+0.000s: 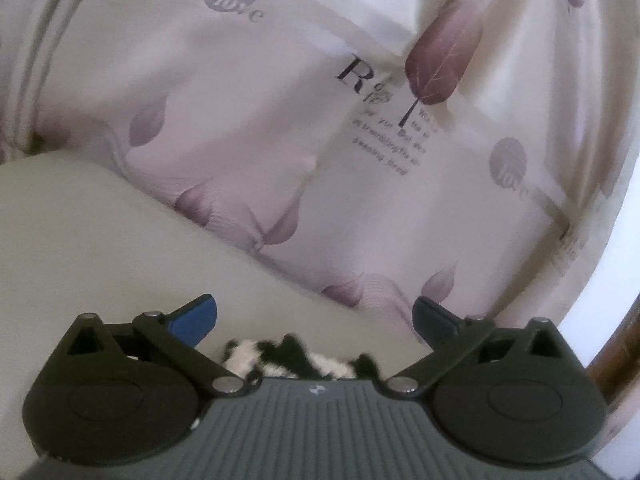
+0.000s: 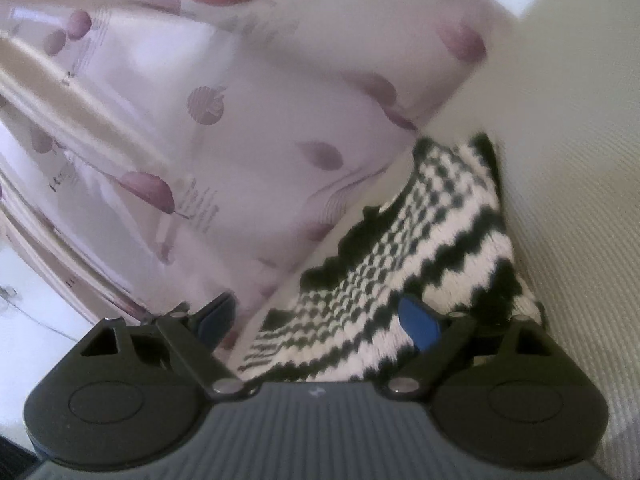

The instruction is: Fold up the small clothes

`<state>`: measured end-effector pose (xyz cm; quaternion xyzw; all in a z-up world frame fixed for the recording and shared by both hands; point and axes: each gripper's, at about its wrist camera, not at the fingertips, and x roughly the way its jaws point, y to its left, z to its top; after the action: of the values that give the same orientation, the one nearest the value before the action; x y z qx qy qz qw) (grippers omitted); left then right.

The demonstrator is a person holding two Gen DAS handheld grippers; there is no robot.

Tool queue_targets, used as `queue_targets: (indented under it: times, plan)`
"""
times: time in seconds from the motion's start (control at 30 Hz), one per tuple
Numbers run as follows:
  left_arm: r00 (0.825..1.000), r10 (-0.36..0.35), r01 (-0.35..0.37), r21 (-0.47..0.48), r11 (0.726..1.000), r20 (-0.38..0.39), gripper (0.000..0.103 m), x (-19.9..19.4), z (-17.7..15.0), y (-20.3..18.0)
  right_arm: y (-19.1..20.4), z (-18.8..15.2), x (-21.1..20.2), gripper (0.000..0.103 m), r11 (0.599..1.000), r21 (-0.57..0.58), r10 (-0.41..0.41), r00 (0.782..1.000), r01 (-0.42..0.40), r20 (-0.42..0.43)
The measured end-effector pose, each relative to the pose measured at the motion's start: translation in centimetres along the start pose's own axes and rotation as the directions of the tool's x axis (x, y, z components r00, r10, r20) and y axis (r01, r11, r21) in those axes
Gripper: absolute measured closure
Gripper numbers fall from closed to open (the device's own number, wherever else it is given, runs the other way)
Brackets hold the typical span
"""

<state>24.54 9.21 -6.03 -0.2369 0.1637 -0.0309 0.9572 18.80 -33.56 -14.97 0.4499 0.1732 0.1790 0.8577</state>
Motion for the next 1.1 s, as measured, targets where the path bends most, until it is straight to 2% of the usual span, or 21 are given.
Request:
queue_targets:
  times: [0.13, 0.2, 0.3, 0.4, 0.43, 0.47, 0.5, 0.6, 0.67, 0.83, 0.97, 1.1]
  plan:
    - [0.994, 0.048, -0.038, 0.107, 0.993, -0.093, 0.002, -0.5, -1.4, 0.4, 1.9, 1.0, 1.4, 0.013, 0.988, -0.143, -0.065, 0.998, 0.065, 0.001]
    - [0.991, 0.087, -0.072, 0.143, 0.987, -0.106, 0.003, -0.7, -2.4, 0.7, 2.6, 1.5, 2.1, 0.013, 0.971, -0.206, -0.119, 0.993, 0.120, 0.018]
    - [0.985, 0.090, -0.074, 0.106, 0.992, -0.148, 0.005, -0.5, -3.4, 1.6, 3.0, 1.7, 3.6, 0.013, 0.905, -0.336, -0.258, 0.965, 0.262, 0.057]
    - [0.970, 0.120, -0.098, 0.110, 0.989, -0.213, 0.012, 0.2, -4.5, 2.0, 2.4, 0.9, 5.2, 0.014, 0.833, -0.437, -0.363, 0.931, 0.339, 0.031]
    - [0.963, 0.135, -0.109, 0.123, 0.986, -0.232, 0.017, 0.5, -4.9, 2.1, 2.3, 0.1, 5.8, 0.014, 0.795, -0.487, -0.403, 0.915, 0.363, 0.024]
    - [0.957, 0.146, -0.115, 0.134, 0.984, -0.250, 0.028, 0.7, -5.4, 2.1, 2.3, -0.5, 6.1, 0.014, 0.757, -0.531, -0.425, 0.904, 0.380, 0.040]
    - [0.953, 0.152, -0.118, 0.142, 0.983, -0.262, 0.033, 0.9, -5.8, 2.2, 2.3, -1.0, 6.2, 0.014, 0.734, -0.557, -0.435, 0.899, 0.388, 0.052]
    - [0.959, 0.193, -0.146, 0.218, 0.965, -0.210, 0.037, 0.2, -7.0, 1.5, 2.6, -1.6, 6.6, 0.014, 0.701, -0.580, -0.459, 0.885, 0.416, 0.079]
    - [0.961, 0.205, -0.161, 0.229, 0.960, -0.187, 0.038, -0.1, -7.6, 1.1, 2.9, -2.0, 6.9, 0.012, 0.671, -0.605, -0.480, 0.873, 0.428, 0.086]
    - [0.959, 0.238, -0.195, 0.256, 0.947, -0.152, 0.035, -0.3, -8.0, 0.6, 3.2, -2.1, 7.9, 0.003, 0.634, -0.628, -0.524, 0.848, 0.452, 0.081]
    - [0.955, 0.261, -0.218, 0.259, 0.941, -0.144, 0.027, -0.3, -8.0, 0.6, 3.3, -2.2, 8.0, 0.000, 0.618, -0.635, -0.538, 0.838, 0.463, 0.087]
    - [0.951, 0.278, -0.235, 0.269, 0.934, -0.137, 0.025, -0.2, -8.0, 0.5, 3.3, -2.3, 8.1, 0.000, 0.616, -0.638, -0.538, 0.839, 0.462, 0.088]
